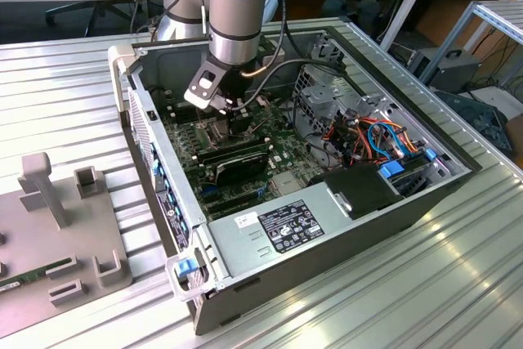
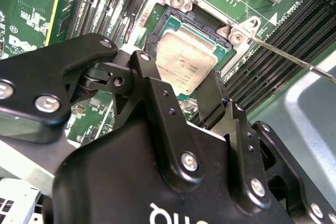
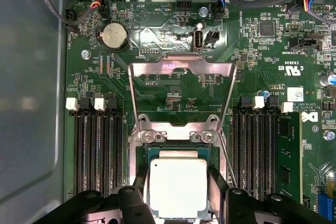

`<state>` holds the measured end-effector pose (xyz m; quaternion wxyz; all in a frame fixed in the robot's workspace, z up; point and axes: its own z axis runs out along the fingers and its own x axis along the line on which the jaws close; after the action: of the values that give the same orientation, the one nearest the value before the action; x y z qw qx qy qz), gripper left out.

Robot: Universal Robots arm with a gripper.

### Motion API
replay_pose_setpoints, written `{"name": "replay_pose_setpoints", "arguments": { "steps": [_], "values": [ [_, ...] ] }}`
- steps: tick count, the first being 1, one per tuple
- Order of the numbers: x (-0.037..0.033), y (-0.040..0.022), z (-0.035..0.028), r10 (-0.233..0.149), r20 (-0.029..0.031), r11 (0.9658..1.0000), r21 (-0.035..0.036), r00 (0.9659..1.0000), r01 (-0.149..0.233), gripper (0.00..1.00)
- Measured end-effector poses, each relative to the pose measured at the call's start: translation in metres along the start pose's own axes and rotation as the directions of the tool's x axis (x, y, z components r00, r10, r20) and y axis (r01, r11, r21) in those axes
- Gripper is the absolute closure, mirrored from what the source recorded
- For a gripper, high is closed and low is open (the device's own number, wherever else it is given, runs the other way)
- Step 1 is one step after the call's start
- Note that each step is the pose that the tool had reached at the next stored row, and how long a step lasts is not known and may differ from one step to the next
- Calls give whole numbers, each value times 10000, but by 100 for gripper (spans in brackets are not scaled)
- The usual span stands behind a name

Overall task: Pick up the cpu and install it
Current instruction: 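Place the cpu into insertion slot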

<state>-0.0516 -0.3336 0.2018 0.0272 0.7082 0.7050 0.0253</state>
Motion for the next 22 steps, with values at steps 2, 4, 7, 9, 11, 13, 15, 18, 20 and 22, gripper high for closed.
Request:
{"name": "replay_pose_setpoints", "arguments": {
  "steps": [2, 4, 7, 9, 11, 13, 15, 18, 20, 22],
  "values": [
    [0, 0, 3, -7, -1, 10000, -1, 10000, 7, 45],
    [0, 0, 3, -40, -3, 10000, 0, 10000, 40, 45],
    [0, -11, 5, -40, -6, 10000, -2, 10000, 40, 45],
    [0, -16, 7, -41, -3, 10000, 0, 10000, 41, 45],
    [0, -17, 14, -41, -3, 10000, 0, 10000, 41, 45],
    [0, -17, 15, -40, -1, 10000, 1, 10000, 40, 45],
    [0, -17, 16, -41, -3, 10000, 0, 10000, 41, 45],
    [0, -15, 16, -40, -4, 10000, 0, 10000, 40, 45],
    [0, -13, 17, -40, -3, 10000, -1, 10000, 40, 45],
    [0, -12, 17, -40, -2, 10000, 1, 10000, 40, 45]
  ]
}}
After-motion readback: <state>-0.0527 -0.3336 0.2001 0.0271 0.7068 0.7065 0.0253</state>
